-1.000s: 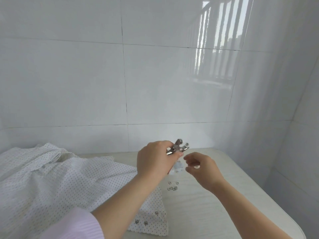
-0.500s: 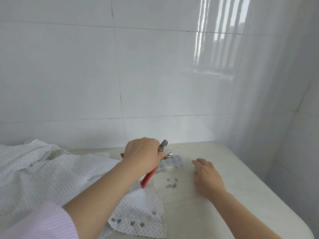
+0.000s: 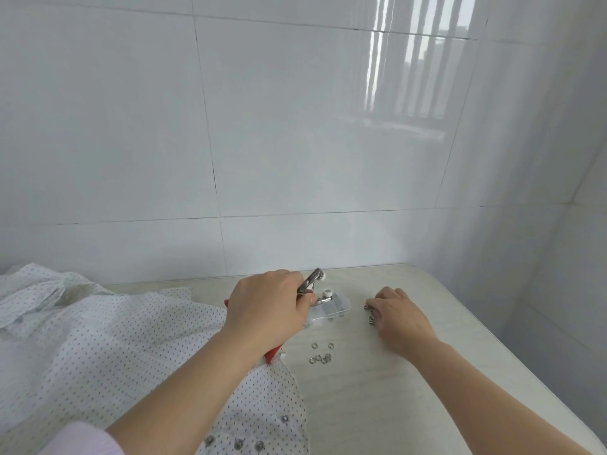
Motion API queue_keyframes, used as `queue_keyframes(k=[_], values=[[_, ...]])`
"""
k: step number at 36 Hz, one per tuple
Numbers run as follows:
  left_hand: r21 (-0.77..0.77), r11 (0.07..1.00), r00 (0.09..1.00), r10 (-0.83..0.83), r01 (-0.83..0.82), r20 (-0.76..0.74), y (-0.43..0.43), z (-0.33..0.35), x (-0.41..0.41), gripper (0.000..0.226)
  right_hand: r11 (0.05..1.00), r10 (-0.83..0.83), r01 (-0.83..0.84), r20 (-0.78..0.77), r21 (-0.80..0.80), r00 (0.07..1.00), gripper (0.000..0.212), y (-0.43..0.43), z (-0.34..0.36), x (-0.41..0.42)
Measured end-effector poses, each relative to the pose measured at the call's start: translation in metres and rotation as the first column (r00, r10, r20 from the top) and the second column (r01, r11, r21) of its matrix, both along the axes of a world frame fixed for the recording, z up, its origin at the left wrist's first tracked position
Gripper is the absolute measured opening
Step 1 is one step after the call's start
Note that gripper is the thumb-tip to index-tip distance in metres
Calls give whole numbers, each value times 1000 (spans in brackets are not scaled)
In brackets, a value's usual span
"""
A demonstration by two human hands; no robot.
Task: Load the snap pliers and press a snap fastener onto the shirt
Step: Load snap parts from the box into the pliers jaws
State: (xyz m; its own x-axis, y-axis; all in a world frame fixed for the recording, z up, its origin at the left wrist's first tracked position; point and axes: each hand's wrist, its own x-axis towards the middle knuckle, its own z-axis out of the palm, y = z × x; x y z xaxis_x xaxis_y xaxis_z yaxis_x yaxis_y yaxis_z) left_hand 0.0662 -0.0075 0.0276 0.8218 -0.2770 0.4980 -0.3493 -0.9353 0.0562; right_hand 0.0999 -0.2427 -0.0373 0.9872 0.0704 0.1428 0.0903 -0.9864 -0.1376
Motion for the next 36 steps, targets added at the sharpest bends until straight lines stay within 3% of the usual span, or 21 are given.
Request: queue_keyframes(k=[11,36], values=[[-55,998,1000,-2,1,-22,1,-2,1,33,994,-8,2,55,107,998,31,3,6,-7],[-58,998,999,-25,22,-47,-3,-1,-2,28,954,-66,66,-10,293,998,7,5,16,-17]])
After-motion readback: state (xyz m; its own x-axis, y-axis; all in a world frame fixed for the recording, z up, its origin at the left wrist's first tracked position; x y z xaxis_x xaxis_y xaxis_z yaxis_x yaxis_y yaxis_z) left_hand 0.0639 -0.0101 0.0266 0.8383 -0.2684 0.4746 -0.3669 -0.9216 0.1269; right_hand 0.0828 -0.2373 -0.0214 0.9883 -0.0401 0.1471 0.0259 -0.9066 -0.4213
